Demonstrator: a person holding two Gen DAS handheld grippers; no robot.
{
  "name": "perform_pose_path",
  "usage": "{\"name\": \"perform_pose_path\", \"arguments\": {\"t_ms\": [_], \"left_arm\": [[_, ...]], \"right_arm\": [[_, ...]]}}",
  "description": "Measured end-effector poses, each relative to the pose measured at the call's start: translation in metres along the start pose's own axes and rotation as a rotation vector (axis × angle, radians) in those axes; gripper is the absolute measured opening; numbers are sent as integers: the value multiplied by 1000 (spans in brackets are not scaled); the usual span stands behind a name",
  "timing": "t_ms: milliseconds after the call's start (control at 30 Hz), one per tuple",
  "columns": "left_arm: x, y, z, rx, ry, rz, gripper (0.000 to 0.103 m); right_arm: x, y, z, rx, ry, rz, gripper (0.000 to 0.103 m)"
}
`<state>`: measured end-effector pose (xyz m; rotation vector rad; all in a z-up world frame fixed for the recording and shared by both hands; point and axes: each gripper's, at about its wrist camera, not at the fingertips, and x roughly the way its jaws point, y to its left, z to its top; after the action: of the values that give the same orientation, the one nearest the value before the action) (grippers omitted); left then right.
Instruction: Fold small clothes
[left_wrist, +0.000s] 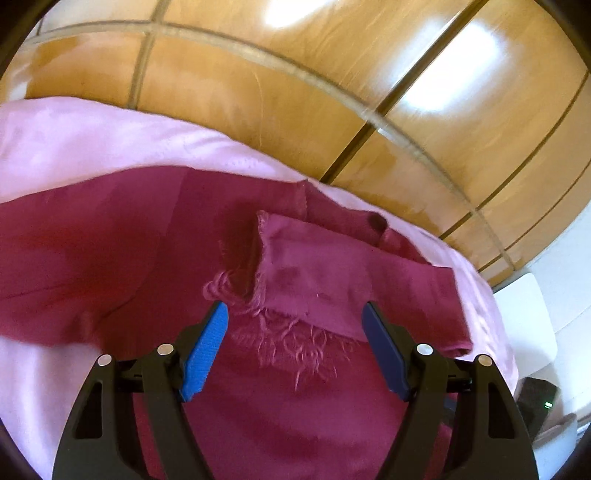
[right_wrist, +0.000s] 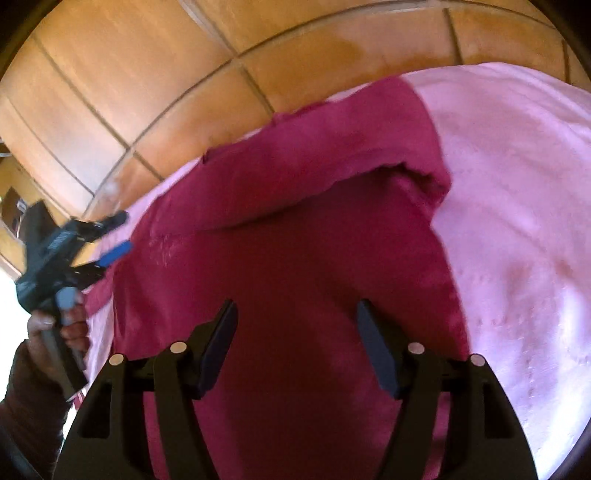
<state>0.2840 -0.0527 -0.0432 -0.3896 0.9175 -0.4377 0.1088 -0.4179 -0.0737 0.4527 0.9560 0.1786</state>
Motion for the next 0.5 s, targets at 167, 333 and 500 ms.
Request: {"name": "perform_pose_path", "arguments": {"t_ms": [167,333,500], "left_arm": [[33,-4,8,-17,46,0,47],[22,-10,22,-21,3,-76,1],[-39,-17,43,-1,-148,-206,1]], "right_arm": [[-13,-7,21,24,-94,-60,72],[-6,-35,33,85,-115,-214,74],[16,-46,59,157,-126,-253,74]]}}
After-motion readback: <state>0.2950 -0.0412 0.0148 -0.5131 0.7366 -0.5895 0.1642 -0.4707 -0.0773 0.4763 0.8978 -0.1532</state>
